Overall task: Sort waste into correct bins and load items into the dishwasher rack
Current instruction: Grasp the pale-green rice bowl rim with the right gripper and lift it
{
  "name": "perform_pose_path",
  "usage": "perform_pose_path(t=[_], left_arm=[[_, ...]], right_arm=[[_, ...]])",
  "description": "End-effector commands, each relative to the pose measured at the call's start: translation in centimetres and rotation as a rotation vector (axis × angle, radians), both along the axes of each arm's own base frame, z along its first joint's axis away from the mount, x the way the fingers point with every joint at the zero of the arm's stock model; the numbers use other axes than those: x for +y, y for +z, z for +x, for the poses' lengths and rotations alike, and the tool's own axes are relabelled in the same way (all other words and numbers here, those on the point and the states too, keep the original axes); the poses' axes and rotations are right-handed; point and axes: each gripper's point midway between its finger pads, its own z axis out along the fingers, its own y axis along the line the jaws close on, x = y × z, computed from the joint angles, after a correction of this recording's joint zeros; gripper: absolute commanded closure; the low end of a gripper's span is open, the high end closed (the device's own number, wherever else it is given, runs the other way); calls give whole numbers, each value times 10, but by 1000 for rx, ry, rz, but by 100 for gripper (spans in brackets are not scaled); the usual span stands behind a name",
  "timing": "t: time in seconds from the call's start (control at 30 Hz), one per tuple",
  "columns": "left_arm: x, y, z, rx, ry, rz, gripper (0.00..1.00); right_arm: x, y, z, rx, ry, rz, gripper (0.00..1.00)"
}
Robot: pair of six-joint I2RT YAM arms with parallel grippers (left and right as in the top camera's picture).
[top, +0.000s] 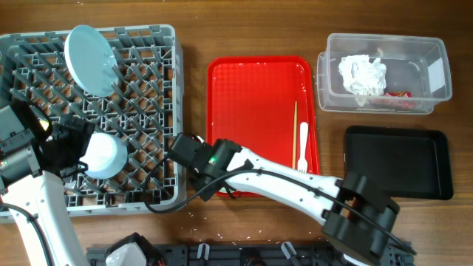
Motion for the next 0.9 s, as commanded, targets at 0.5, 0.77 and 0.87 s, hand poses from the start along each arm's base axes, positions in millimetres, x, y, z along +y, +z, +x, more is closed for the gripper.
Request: perform_pose_path(t=[0.5, 0.77, 0.87], left_arm=[[1, 2, 2, -11, 7, -8, 0], [1, 2, 2, -11, 7, -8, 0], [1, 2, 2, -11, 7, -8, 0]], right_arm=[[-30, -46, 20, -107, -86, -192, 84], [-60, -9, 81, -233, -239, -260, 96], [-118, 22, 121, -266, -489, -346, 96]])
